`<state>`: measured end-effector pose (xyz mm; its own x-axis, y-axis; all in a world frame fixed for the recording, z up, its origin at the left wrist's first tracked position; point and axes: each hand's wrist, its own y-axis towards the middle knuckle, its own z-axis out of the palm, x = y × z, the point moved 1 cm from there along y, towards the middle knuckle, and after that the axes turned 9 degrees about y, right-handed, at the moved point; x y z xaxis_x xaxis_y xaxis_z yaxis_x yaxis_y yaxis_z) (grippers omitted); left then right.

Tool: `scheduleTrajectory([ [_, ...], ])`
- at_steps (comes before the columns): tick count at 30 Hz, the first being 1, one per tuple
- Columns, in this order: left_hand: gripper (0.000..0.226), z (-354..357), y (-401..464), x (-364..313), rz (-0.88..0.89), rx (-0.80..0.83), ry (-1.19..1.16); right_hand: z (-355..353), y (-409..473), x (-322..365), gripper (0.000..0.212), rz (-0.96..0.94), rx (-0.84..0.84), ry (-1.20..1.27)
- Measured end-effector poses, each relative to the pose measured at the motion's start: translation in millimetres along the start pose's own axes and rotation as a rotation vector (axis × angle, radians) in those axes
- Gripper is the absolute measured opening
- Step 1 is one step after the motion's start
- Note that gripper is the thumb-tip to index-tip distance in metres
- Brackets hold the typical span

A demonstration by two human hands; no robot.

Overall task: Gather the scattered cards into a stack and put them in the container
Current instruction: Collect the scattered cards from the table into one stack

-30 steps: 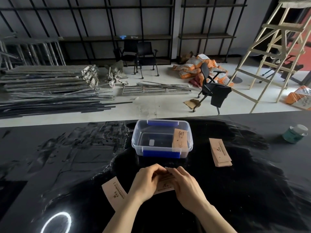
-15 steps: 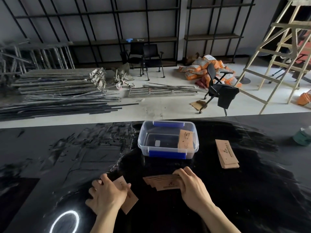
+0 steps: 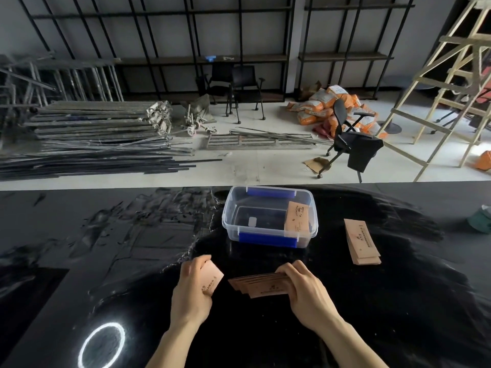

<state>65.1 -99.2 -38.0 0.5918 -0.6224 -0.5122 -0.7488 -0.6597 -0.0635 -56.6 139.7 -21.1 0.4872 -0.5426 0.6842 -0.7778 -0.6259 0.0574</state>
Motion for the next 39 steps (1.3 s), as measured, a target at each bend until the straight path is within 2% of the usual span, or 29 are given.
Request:
scheduleTrajectory([
  [4,0.091,-4.4,10.9,-12.7,0.136,-0.004,-0.056,0.6,-1.5,0.6,0.025,0.002,0.009,-0.013],
  [8,0.072,-1.4,17.9,-40.6,0.249,0.129,-0.135,-0.2,-1.5,2.3,0.023,-0.004,0.002,-0.014],
  [13,0.049,10.9,15.9,-69.3,0.36,0.317,-0.112,-2.0,-1.2,4.5,0.026,0.01,-0.004,-0.014],
  [16,0.051,15.6,11.4,-78.9,0.396,0.393,-0.041,-0.9,-1.3,4.4,0.026,0.02,-0.007,-0.015],
  [18,0.056,16.6,8.9,-84.6,0.417,0.385,0.043,-1.0,-1.3,4.0,0.025,0.02,-0.006,-0.009],
  [21,0.042,17.1,5.0,-92.6,0.455,0.309,0.223,-2.6,-1.6,3.4,0.027,0.015,0.001,0.004],
  [24,0.032,19.3,2.9,-100.1,0.474,0.291,0.305,-5.4,-4.1,1.5,0.029,0.013,-0.015,0.014],
  [29,0.036,25.2,4.5,-131.0,0.419,0.296,0.263,-29.8,-7.9,-15.9,0.044,0.024,-0.16,0.071],
  [33,0.031,43.7,0.7,-170.1,0.348,0.362,0.004,-66.6,-10.7,-42.6,0.051,0.108,-0.375,0.147],
  [39,0.039,85.6,-2.2,-232.4,-0.001,0.493,-0.416,-113.7,-14.9,-90.8,0.045,0.349,-0.56,0.295],
])
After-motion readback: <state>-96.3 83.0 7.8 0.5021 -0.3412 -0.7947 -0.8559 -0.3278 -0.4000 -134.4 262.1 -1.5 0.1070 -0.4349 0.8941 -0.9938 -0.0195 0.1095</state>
